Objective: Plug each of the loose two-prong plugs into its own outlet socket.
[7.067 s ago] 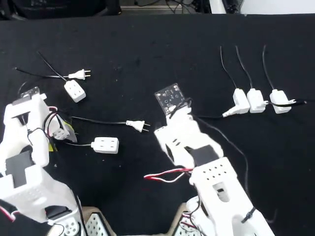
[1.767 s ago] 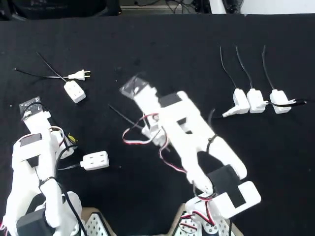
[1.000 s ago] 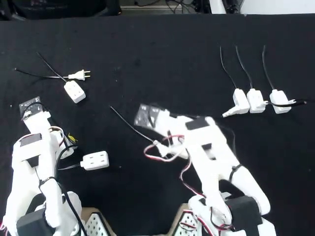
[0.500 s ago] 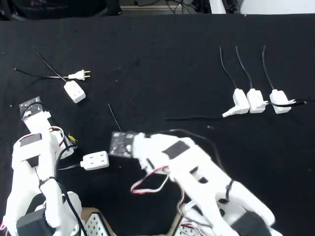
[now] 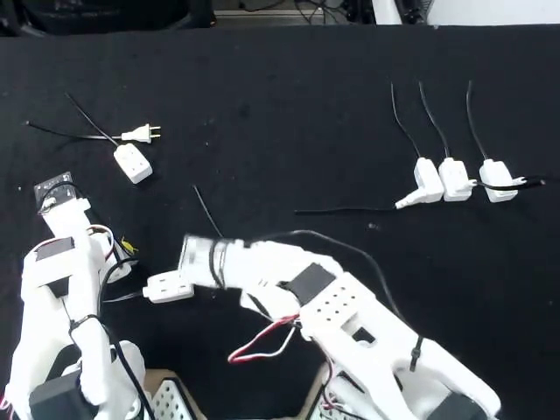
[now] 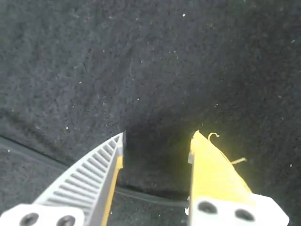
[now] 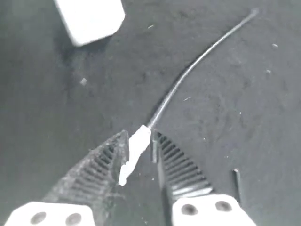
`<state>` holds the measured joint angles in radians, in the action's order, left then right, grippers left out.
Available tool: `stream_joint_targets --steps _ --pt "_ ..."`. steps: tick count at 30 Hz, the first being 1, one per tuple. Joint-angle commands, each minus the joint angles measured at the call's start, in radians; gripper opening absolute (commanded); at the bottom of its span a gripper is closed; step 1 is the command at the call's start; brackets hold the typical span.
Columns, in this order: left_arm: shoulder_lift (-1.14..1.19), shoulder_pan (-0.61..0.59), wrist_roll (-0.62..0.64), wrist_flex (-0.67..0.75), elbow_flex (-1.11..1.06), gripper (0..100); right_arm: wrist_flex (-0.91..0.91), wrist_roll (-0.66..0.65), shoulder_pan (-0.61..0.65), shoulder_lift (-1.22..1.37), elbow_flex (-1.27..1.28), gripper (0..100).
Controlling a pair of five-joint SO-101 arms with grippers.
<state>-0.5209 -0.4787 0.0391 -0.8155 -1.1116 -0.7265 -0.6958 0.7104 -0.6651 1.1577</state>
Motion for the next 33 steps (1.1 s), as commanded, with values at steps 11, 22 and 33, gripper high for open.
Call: stream_joint_targets --steps 11,22,33 --pt "-0.021 0.002 0.009 0.008 0.002 23 -0.25 0.342 -0.052 0.427 -0.398 7.8" --pt "-0.021 0.002 0.009 0.008 0.002 23 -0.252 0.331 -0.141 0.653 -0.492 0.7" --pt "-0.021 0.002 0.009 0.008 0.002 23 -0.258 0.456 -0.483 0.461 -0.453 1.0"
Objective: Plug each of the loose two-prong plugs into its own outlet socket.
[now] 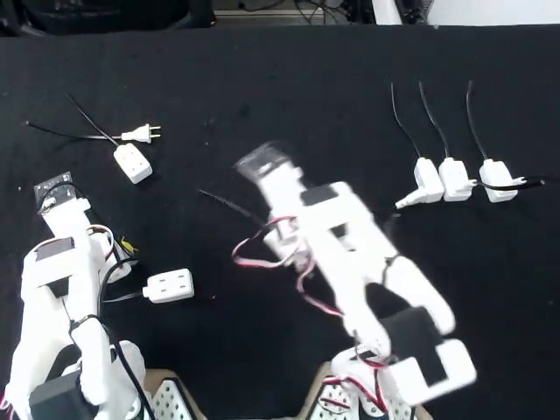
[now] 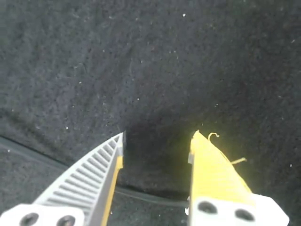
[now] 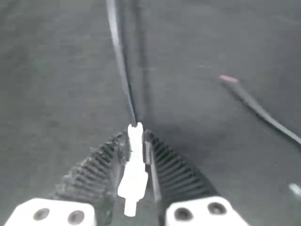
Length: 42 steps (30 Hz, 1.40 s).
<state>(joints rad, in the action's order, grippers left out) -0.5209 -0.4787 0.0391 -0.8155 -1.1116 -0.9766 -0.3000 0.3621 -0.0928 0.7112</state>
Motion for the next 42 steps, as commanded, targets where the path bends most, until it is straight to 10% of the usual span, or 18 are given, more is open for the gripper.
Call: stream_joint_targets --steps 1,17,27,33,42 --pt "-0.021 0.002 0.009 0.008 0.002 23 -0.008 0.071 -0.157 -0.131 0.008 1.0" --pt "-0.021 0.002 0.009 0.008 0.002 23 -0.245 -0.018 -0.086 -0.361 0.035 15.5" --pt "-0.021 0.002 0.009 0.008 0.001 23 0.068 -0.756 -0.404 -0.435 0.255 14.4" --pt "-0.021 0.002 0.009 0.008 0.001 23 0.281 -0.815 -0.39 -0.349 0.392 14.4" --pt "-0.021 0.002 0.009 0.008 0.001 23 0.115 -0.726 -0.12 -0.341 0.392 14.5"
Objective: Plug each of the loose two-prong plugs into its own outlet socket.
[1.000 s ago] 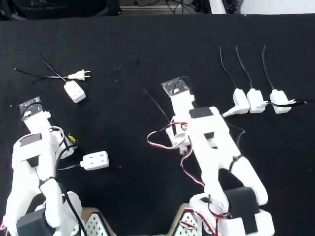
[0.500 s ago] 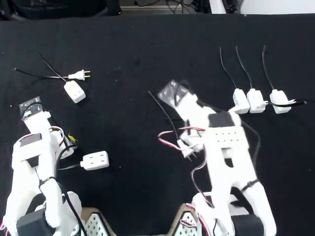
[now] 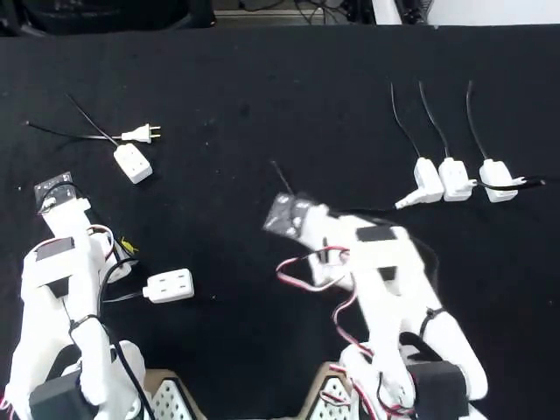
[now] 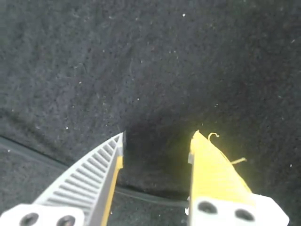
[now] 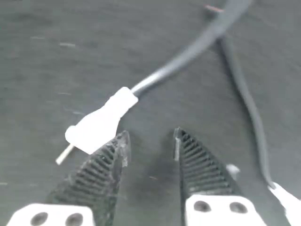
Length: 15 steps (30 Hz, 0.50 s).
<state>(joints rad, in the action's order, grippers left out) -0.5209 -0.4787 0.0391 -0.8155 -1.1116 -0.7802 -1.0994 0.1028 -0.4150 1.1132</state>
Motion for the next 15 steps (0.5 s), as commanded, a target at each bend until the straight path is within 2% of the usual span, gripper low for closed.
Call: stream_joint_targets --steps 1,6,9,11,15 --pt "-0.021 0.002 0.009 0.008 0.001 23 -0.094 0.098 0.184 -0.031 -0.005 14.5" --pt "-0.021 0.002 0.009 0.008 0.001 23 -0.13 0.238 0.384 -0.094 -0.002 14.5" --pt "-0.021 0.002 0.009 0.008 0.001 23 -0.127 0.275 0.471 -0.13 -0.002 14.6" --pt "-0.021 0.002 0.009 0.008 0.001 23 -0.13 0.221 0.496 -0.134 -0.001 14.7" --pt "-0.021 0.002 0.009 0.008 0.001 23 -0.141 -0.097 0.486 -0.117 0.019 14.5"
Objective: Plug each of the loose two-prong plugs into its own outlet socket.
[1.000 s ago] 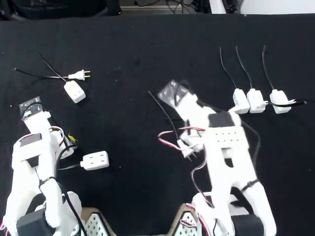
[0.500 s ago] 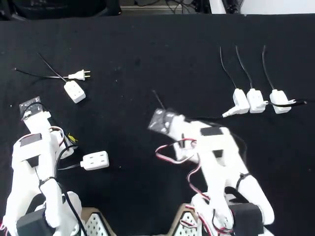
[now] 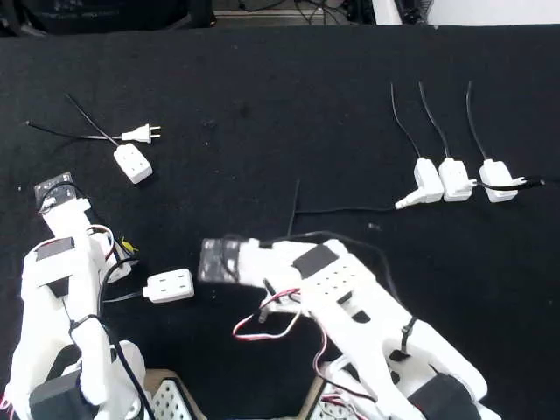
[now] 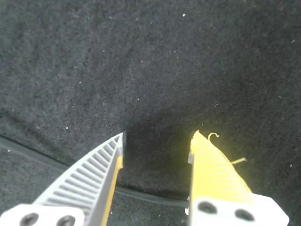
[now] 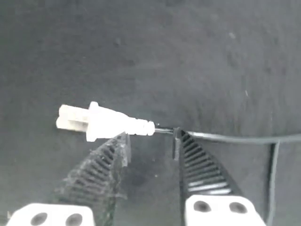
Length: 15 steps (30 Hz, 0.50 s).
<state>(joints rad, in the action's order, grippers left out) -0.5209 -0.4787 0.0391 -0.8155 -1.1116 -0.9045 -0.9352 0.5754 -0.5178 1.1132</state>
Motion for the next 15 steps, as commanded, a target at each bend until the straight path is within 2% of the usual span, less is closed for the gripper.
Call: stream_joint_targets --steps 1,3,11,15 --pt "-0.021 0.002 0.009 0.008 0.001 23 -0.012 -0.325 0.012 -0.012 0.03 14.5" --pt "-0.023 0.002 0.008 0.008 -0.004 23 -0.009 -0.396 0.012 -0.007 0.036 14.5" --pt "-0.023 0.002 0.009 0.009 -0.005 23 -0.009 -0.407 0.021 -0.012 0.035 14.7" --pt "-0.023 0.002 0.009 0.009 -0.005 23 -0.009 -0.407 0.091 -0.012 0.051 14.7"
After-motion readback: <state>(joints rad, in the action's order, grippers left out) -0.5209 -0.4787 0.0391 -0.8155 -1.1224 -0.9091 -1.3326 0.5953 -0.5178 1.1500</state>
